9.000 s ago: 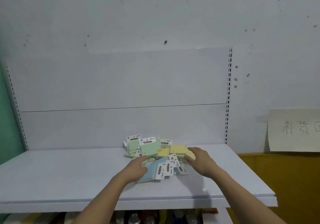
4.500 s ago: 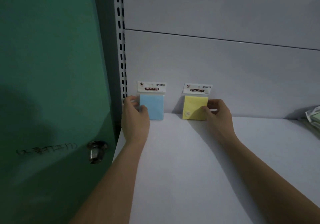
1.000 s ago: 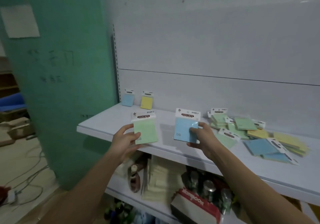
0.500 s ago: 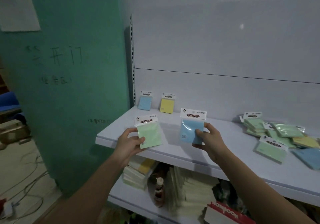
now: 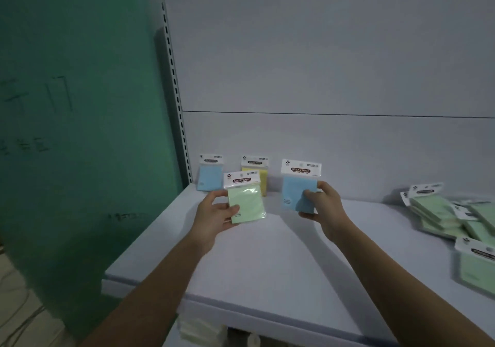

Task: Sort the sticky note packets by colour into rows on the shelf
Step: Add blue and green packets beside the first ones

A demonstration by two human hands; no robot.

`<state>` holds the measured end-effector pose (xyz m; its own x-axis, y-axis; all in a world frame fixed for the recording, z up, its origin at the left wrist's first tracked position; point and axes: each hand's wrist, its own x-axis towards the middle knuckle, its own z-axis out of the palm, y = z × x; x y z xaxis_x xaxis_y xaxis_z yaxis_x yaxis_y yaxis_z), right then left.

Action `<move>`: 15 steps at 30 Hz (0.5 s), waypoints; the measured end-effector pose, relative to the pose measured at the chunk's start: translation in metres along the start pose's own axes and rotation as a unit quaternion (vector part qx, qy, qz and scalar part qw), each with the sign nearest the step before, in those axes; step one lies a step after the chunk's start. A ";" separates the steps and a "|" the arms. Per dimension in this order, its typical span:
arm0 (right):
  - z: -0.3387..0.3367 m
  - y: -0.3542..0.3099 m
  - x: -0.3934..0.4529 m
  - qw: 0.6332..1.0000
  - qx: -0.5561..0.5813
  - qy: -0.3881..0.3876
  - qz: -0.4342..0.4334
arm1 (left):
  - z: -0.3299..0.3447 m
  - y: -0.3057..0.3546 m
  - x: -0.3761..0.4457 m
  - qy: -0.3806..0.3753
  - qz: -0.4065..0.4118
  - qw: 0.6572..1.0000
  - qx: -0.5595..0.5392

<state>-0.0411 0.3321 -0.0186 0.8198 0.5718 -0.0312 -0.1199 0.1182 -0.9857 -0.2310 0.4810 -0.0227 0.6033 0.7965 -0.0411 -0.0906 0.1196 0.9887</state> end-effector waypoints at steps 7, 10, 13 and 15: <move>-0.060 0.012 0.031 0.990 -0.081 0.107 -0.043 | 0.077 -0.030 0.065 -0.093 0.013 0.994 0.047; -0.073 0.020 0.032 0.983 -0.046 0.168 -0.051 | 0.103 -0.038 0.086 -0.082 0.037 0.992 0.088; -0.076 0.026 0.035 0.981 -0.040 0.182 -0.063 | 0.121 -0.045 0.101 -0.063 0.065 0.989 0.120; -0.075 0.027 0.038 0.982 -0.049 0.166 -0.073 | 0.128 -0.047 0.108 -0.057 0.080 0.985 0.139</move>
<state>0.0287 0.2955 -0.0584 0.9634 0.2574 0.0749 0.0529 0.0913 -0.9944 -0.0597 0.4855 -0.0552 0.6855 0.7183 0.1190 0.0200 -0.1820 0.9831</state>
